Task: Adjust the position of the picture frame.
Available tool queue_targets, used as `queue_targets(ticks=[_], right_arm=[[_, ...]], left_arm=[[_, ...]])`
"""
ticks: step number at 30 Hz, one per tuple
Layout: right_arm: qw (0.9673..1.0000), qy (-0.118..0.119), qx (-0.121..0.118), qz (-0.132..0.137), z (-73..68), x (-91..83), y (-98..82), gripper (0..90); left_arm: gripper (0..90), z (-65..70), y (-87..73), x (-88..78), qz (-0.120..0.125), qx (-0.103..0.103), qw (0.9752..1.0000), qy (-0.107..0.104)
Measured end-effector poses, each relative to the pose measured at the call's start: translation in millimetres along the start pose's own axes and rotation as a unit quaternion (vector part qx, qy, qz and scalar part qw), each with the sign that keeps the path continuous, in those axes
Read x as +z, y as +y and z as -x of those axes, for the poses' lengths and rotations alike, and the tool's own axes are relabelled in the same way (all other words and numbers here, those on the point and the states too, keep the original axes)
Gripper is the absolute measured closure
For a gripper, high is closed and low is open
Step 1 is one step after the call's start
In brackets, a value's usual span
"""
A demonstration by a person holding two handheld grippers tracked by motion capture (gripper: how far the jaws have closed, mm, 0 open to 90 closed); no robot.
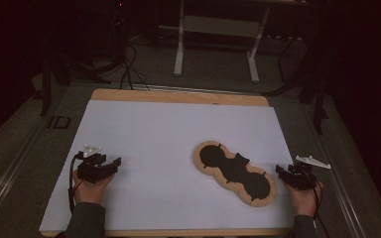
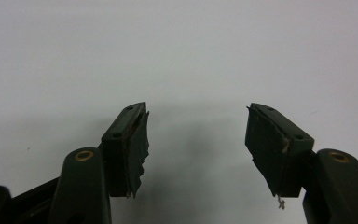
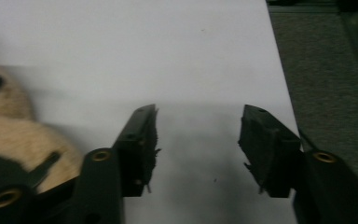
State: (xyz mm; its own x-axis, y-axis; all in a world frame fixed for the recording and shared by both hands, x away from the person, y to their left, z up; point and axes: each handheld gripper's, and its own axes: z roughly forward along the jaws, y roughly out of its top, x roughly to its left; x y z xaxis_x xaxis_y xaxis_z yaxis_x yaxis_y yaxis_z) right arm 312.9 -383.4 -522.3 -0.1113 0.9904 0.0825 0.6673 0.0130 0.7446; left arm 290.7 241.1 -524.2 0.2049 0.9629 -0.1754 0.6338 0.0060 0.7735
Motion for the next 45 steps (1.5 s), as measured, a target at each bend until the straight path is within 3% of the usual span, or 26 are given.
queue_targets(ticks=[2, 6, 9, 18, 21, 27, 31, 38, 45], right_arm=[[1.0, 0.007, -0.004, -0.001, -0.4, -3.1, -0.9, 49.9], [0.9999, 0.01, -0.009, -0.003, -2.4, -4.9, -0.5, 51.0], [0.9991, 0.021, -0.032, -0.018, -10.0, -6.1, 0.5, 55.2], [0.9957, 0.05, -0.051, -0.058, -16.8, -6.2, -2.8, 83.0], [0.9942, 0.056, -0.059, -0.071, -19.2, -6.5, -4.5, 87.8], [0.9917, 0.069, -0.064, -0.087, -21.8, -4.1, -7.0, 89.9], [0.9914, 0.079, -0.055, -0.089, -20.0, -4.2, -8.1, 90.0], [0.9914, 0.073, -0.059, -0.091, -23.4, -5.4, -9.1, 90.0], [0.9911, 0.077, -0.061, -0.09, -23.9, -5.3, -9.3, 90.0]], left_arm=[[44.2, 1.5, 0.8, -3.6, 0.011, 0.005, 0.9999, -0.012], [46.8, 2.6, 1.1, -6.1, 0.014, 0.016, 0.9997, -0.011], [47.7, 1.9, 1.9, -7.6, 0.016, 0.016, 0.9997, -0.011], [52.1, 6.4, 2.9, -8.1, 0.017, 0.031, 0.9993, -0.01], [52.8, 7.2, 2.7, -7.9, 0.015, 0.031, 0.9994, -0.006], [53.9, 6.1, 2.4, -7.9, 0.012, 0.025, 0.9996, -0.006], [54.9, 8.5, 2.3, -7.7, 0.009, 0.033, 0.9994, -0.008], [56.6, 13.9, 2.2, -7.6, 0.007, 0.049, 0.9987, -0.01], [56.2, 15.4, 2.1, -7.9, 0.008, 0.05, 0.9987, -0.009]])
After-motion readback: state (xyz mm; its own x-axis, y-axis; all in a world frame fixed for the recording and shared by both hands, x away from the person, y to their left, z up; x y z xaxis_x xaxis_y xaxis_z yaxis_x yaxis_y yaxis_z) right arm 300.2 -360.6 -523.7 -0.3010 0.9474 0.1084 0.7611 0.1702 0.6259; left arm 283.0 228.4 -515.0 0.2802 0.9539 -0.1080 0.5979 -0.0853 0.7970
